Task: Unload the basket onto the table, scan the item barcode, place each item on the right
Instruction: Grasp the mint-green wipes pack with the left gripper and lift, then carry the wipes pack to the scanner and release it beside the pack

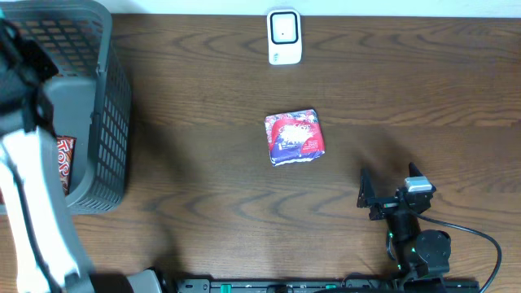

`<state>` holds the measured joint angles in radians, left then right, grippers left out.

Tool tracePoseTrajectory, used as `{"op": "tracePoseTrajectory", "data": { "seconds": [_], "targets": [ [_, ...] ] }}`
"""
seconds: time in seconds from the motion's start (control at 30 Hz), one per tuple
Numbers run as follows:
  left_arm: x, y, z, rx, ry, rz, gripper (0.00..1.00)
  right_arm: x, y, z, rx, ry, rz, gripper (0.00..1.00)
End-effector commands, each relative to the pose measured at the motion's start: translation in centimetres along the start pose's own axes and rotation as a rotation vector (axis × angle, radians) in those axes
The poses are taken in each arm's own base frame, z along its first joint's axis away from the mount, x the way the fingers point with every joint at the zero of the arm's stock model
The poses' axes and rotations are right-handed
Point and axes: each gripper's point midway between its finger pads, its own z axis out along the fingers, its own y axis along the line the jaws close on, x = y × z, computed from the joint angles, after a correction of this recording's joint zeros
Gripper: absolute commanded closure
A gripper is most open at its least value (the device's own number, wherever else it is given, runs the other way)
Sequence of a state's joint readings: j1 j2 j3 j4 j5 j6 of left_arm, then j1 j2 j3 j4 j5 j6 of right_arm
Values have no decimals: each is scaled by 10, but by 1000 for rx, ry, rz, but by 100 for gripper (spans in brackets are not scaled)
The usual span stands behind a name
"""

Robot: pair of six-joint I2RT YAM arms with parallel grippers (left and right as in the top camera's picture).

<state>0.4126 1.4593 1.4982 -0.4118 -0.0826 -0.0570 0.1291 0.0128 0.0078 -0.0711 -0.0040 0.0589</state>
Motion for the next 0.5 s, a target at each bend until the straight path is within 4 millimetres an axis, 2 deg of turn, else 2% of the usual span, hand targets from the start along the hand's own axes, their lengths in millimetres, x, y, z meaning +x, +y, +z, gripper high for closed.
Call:
{"op": "tracePoseTrajectory", "data": {
  "seconds": [0.0, 0.1, 0.23, 0.33, 0.47],
  "targets": [
    [-28, -49, -59, 322, -67, -101, 93, 1, 1, 0, -3, 2, -5, 1],
    [-39, -82, -105, 528, -71, -219, 93, 1, 1, 0, -3, 2, -5, 1],
    [-33, -133, -143, 718, -6, -291, 93, 1, 1, 0, -3, 2, -5, 1],
    [-15, -178, -165, 836, 58, -237, 93, 1, 1, 0, -3, 2, -5, 1],
    [31, -235, -187, 956, 214, -153, 93, 1, 1, 0, -3, 2, -5, 1]
  ]
}}
